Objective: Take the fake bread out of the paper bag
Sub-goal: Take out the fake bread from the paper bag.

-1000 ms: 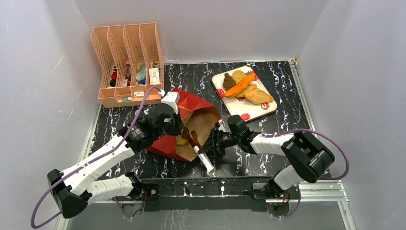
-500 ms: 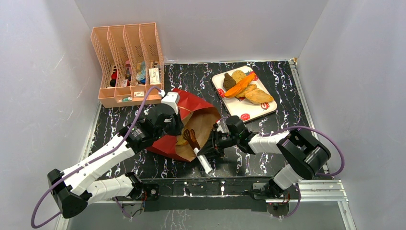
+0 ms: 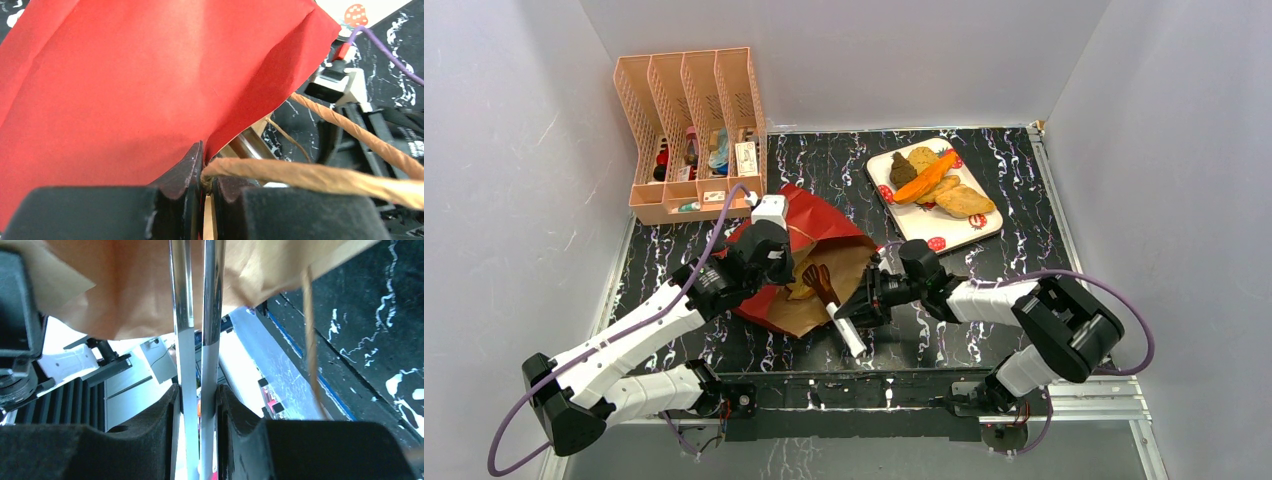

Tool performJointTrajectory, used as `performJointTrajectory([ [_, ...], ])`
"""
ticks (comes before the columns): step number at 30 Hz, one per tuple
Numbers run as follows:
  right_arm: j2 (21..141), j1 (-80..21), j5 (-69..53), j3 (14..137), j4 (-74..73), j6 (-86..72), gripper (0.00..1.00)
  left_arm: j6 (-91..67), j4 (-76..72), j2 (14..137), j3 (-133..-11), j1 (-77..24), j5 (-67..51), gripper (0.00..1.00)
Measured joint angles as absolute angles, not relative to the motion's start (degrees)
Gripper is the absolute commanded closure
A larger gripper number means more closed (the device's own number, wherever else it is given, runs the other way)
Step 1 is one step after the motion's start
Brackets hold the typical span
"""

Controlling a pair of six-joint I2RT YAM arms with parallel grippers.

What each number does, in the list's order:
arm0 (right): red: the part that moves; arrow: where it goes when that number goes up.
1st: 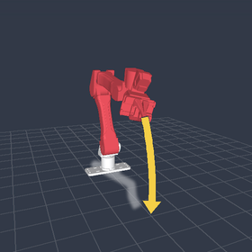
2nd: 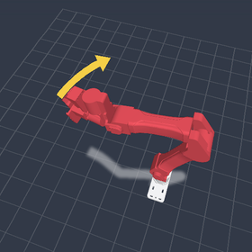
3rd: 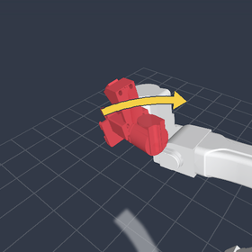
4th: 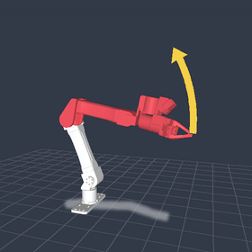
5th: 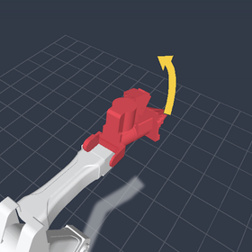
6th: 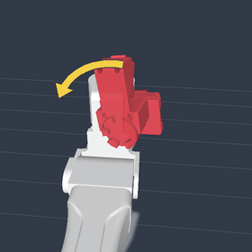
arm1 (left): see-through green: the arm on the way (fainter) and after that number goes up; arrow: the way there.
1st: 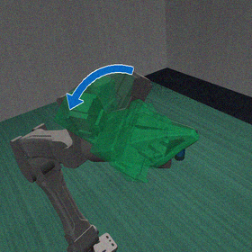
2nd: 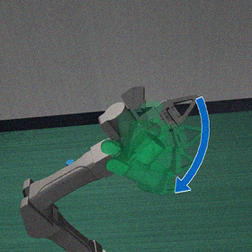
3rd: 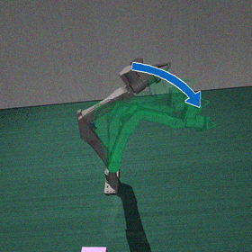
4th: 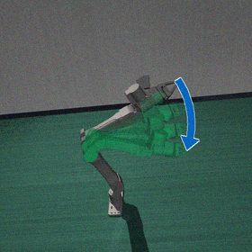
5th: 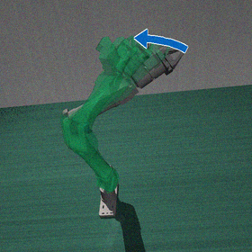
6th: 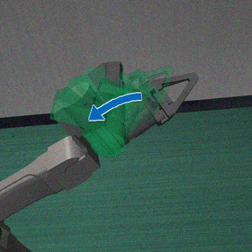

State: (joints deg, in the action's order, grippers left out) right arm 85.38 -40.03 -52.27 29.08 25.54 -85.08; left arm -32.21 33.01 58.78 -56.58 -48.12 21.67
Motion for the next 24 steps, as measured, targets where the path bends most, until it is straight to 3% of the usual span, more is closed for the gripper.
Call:
performJointTrajectory([
  [24,77.6,-39.18,-50.61,29.17,21.76,-89.1,1.0,-34.13,37.8,58.78,-56.58,-48.12,25.21,0.9],
])
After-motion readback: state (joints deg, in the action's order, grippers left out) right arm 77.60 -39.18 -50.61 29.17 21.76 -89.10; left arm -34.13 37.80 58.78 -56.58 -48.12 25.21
